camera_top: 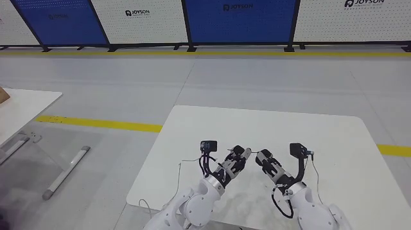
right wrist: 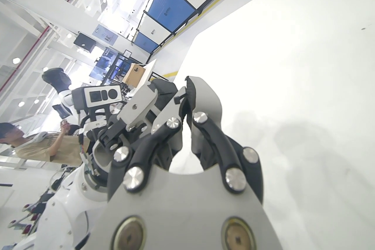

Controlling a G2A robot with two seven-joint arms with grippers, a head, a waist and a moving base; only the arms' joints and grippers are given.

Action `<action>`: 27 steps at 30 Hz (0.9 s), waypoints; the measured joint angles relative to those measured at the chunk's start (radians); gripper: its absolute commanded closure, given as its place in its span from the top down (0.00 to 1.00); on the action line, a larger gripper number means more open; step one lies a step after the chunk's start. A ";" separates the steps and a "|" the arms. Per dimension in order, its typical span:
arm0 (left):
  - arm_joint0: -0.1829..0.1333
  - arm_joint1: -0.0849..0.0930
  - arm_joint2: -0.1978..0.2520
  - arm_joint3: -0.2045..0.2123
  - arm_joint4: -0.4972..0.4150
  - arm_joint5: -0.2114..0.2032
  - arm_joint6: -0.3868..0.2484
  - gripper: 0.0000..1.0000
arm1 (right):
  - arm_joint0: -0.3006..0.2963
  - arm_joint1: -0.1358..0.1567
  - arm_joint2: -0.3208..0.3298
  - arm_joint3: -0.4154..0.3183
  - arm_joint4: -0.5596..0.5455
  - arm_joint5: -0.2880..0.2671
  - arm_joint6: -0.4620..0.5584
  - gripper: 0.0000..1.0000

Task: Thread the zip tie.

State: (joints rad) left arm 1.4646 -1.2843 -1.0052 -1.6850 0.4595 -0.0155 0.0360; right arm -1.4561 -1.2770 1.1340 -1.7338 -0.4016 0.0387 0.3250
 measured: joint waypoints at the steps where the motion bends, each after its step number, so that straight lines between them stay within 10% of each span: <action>1: 0.000 0.000 0.000 0.000 0.001 0.001 0.002 0.21 | -0.001 0.000 0.003 0.001 0.000 0.000 0.000 0.00; 21: -0.003 -0.005 0.004 0.001 0.005 0.008 0.018 0.00 | -0.002 0.002 0.013 -0.009 -0.015 0.003 -0.001 0.00; 22: -0.003 -0.005 0.004 0.001 0.006 0.008 0.018 0.00 | -0.002 0.002 0.013 -0.010 -0.014 0.001 0.000 0.12; 25: -0.002 -0.005 0.003 -0.001 0.006 0.010 0.020 0.00 | -0.001 0.002 0.013 -0.013 -0.008 -0.011 0.012 0.93; 27: -0.003 -0.006 0.003 -0.002 0.005 0.014 0.023 0.00 | -0.003 0.003 0.016 -0.015 -0.006 -0.020 0.019 1.00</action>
State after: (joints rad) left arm 1.4620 -1.2903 -1.0021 -1.6874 0.4642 -0.0019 0.0591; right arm -1.4591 -1.2738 1.1496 -1.7491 -0.4078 0.0184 0.3435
